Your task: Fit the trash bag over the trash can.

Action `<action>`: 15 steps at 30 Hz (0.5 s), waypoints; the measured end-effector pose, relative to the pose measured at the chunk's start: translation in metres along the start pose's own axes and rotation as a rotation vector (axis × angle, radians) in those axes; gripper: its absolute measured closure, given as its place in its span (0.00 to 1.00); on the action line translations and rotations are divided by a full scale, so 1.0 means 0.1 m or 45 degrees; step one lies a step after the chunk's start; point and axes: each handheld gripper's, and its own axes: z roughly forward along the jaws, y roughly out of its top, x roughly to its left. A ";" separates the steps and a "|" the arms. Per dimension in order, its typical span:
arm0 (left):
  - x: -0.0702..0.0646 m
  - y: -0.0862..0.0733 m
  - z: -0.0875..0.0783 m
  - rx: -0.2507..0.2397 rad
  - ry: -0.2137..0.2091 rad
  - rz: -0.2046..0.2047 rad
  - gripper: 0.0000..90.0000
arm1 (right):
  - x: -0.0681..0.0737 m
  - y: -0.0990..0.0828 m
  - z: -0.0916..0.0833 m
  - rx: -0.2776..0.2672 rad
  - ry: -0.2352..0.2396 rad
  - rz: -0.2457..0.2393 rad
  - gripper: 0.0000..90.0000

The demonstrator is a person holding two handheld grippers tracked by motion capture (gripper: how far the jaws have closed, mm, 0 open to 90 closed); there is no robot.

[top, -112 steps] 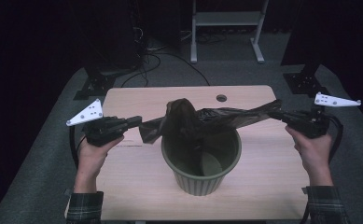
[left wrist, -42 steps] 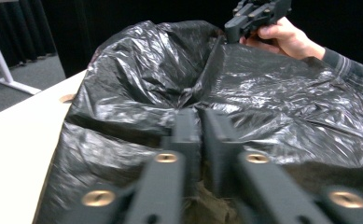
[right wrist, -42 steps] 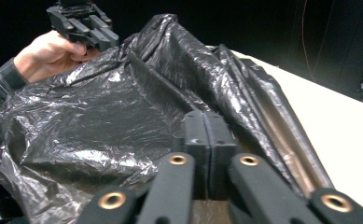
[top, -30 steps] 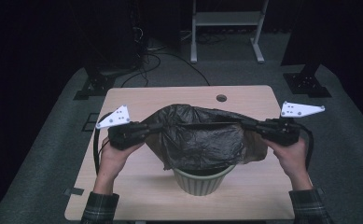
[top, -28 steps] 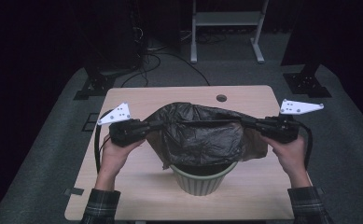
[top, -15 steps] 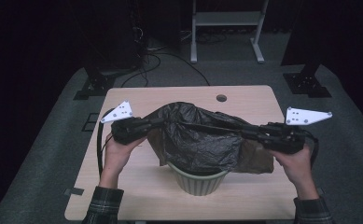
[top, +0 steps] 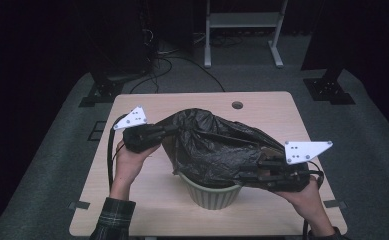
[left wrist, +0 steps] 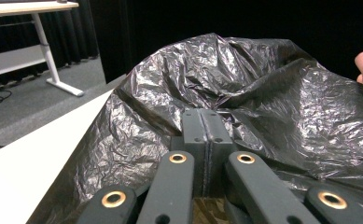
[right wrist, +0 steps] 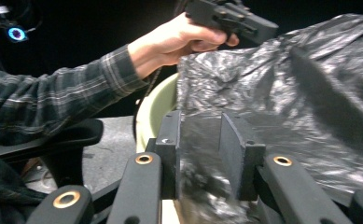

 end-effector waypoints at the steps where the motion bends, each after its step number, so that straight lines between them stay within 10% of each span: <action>1: 0.00 0.00 -0.01 0.000 0.001 0.001 1.00 | 0.01 0.00 0.01 0.003 0.012 0.003 0.76; 15: -0.01 0.00 -0.02 0.004 -0.014 -0.001 1.00 | 0.03 -0.02 0.08 0.065 0.045 -0.003 1.00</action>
